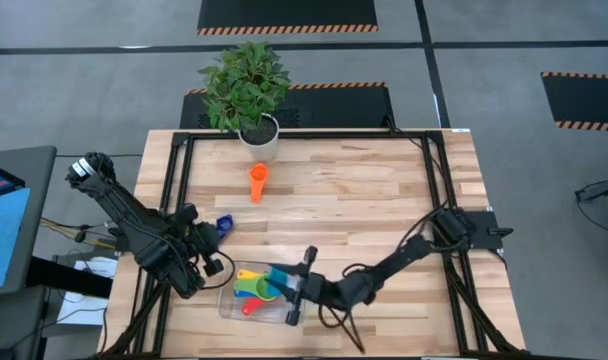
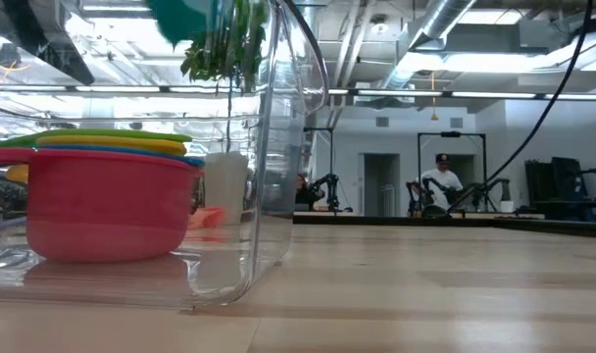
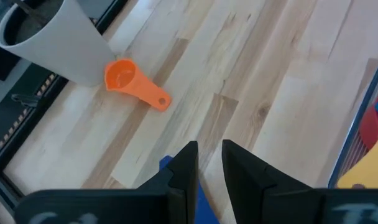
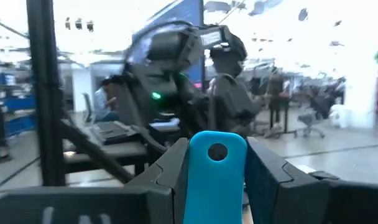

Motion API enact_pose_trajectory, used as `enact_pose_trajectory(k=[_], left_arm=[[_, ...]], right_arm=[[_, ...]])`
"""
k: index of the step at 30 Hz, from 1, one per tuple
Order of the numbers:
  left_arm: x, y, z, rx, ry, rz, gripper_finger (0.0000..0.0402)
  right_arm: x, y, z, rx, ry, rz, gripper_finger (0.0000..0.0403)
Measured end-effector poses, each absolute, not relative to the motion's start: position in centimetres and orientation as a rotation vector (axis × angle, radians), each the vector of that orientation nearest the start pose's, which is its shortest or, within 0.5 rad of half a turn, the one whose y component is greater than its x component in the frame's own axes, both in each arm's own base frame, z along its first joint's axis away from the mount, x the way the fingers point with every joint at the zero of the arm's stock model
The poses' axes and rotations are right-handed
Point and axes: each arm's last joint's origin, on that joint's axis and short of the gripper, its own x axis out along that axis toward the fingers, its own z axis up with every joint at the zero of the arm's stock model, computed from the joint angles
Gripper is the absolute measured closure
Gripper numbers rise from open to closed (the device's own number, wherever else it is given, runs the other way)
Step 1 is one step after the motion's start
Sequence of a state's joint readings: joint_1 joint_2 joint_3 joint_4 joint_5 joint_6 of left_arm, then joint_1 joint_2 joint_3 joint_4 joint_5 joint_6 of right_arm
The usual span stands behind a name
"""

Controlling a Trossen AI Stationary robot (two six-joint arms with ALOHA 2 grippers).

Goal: Nest measuring cups in basket
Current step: Stack the light blue measuring cup on top of the green measuring cup

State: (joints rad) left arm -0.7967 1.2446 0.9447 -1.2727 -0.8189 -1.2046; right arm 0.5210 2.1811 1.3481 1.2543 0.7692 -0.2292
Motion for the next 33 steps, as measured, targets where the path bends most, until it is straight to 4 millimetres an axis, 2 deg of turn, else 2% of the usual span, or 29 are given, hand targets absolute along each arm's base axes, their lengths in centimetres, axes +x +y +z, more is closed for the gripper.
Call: enact_pose_trajectory(k=[3, 7, 10, 13, 16, 20, 26, 33], left_arm=[[14.6, -11.9, 25.1, 0.077, 0.842, 0.573, 0.0340], [14.6, -12.0, 25.1, 0.085, 0.847, 0.568, 0.0340], [14.6, -12.0, 25.1, 0.081, 0.846, 0.569, 0.0340], [14.6, -12.0, 25.1, 0.078, 0.844, 0.571, 0.0340], [14.6, -12.0, 25.1, 0.075, 0.843, 0.571, 0.0340], [14.8, -12.1, 25.1, 0.051, 0.812, 0.572, 0.0340], [15.9, -13.0, 25.4, -0.003, 0.704, 0.517, 0.0340], [17.3, -14.5, 26.1, -0.055, 0.604, 0.400, 0.0340]], right_arm=[[41.4, 20.9, 20.1, 0.000, -0.369, -0.264, 0.0275], [41.2, 21.1, 19.2, -0.069, -0.484, -0.202, 0.0261], [41.3, 21.3, 18.0, -0.118, -0.456, -0.190, 0.0258], [41.5, 21.2, 17.9, -0.083, -0.482, -0.153, 0.0267], [41.9, 20.9, 16.5, -0.131, -0.471, -0.106, 0.0275], [42.2, 20.3, 17.3, -0.104, -0.508, -0.064, 0.0271], [42.5, 19.8, 17.0, -0.110, -0.501, -0.068, 0.0259], [42.6, 19.6, 17.0, -0.094, -0.504, -0.046, 0.0267]])
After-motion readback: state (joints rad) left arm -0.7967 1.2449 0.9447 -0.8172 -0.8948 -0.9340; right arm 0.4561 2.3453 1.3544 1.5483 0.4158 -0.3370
